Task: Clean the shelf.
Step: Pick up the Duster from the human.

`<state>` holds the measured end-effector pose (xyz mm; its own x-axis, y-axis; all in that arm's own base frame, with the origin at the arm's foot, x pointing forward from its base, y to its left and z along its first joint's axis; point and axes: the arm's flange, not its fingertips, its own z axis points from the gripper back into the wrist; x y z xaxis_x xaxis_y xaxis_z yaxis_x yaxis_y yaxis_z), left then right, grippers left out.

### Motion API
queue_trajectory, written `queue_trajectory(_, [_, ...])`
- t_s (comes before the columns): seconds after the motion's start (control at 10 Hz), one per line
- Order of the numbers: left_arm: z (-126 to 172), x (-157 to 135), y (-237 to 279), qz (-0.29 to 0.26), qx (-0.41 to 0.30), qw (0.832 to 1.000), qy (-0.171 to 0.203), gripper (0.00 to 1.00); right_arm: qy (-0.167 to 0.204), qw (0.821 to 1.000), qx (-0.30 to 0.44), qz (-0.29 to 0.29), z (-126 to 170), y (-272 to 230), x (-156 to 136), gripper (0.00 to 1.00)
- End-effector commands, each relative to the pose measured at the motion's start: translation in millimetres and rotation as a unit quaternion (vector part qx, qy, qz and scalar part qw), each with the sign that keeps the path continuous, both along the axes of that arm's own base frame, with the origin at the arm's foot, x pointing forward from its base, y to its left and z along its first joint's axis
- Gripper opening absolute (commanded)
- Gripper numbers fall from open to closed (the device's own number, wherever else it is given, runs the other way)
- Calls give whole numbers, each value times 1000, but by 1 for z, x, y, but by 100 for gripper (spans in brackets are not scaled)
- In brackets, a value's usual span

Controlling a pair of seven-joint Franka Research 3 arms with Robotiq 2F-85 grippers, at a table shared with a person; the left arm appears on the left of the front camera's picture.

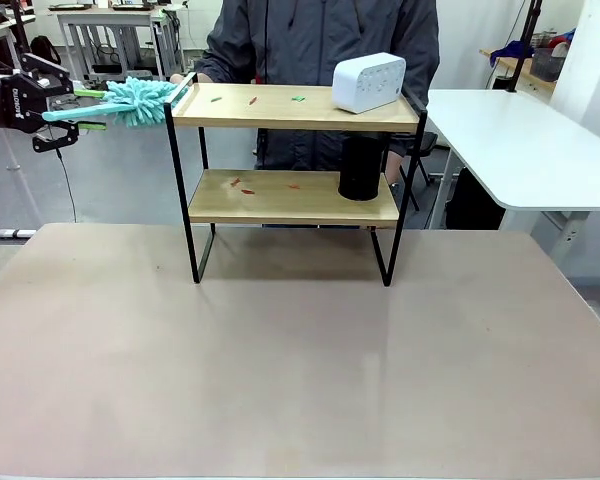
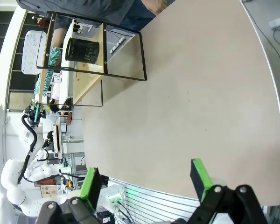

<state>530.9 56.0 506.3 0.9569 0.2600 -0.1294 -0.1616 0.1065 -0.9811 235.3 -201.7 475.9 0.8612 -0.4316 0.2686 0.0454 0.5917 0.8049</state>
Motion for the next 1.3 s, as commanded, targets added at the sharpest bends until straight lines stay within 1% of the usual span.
queue_trajectory(0.0, [-2, -6, -6, 7, -4, 1000, -18, 6, -16, 1000, 4, 5, 1, 0, 2, 100])
queue_trajectory(0.1, [-2, -7, -6, 6, -4, 1000, -21, 0, -16, 1000, 4, 5, 1, 0, 2, 100])
queue_trajectory(0.4, [3, -14, -2, 7, -3, 999, -38, 0, -16, 1000, 4, 5, 1, 0, 2, 100])
queue_trajectory(0.5, [8, -22, 3, 8, -1, 999, -52, 0, -16, 1000, 4, 5, 1, 0, 2, 100])
queue_trajectory(0.6, [18, -43, 14, -5, 8, 997, -77, 0, -16, 1000, 4, 5, 1, 0, 2, 100])
queue_trajectory(0.7, [31, -87, 36, -28, 39, 990, -130, 0, -16, 1000, 4, 5, 1, 0, 2, 100])
queue_trajectory(0.8, [37, -131, 59, -50, 89, 979, -175, 0, -16, 1000, 4, 5, 1, 0, 2, 100])
queue_trajectory(0.9, [34, -173, 82, -75, 135, 967, -202, 0, -16, 1000, 4, 5, 1, 0, 2, 100])
queue_trajectory(1.0, [24, -208, 99, -92, 177, 956, -216, 0, -16, 1000, 4, 5, 1, 0, 2, 100])
queue_trajectory(1.1, [7, -242, 114, -109, 219, 941, -233, 0, -16, 1000, 4, 5, 1, 0, 2, 100])
queue_trajectory(1.2, [-6, -268, 125, -130, 220, 935, -247, 0, -16, 1000, 4, 5, 1, 0, 2, 100])
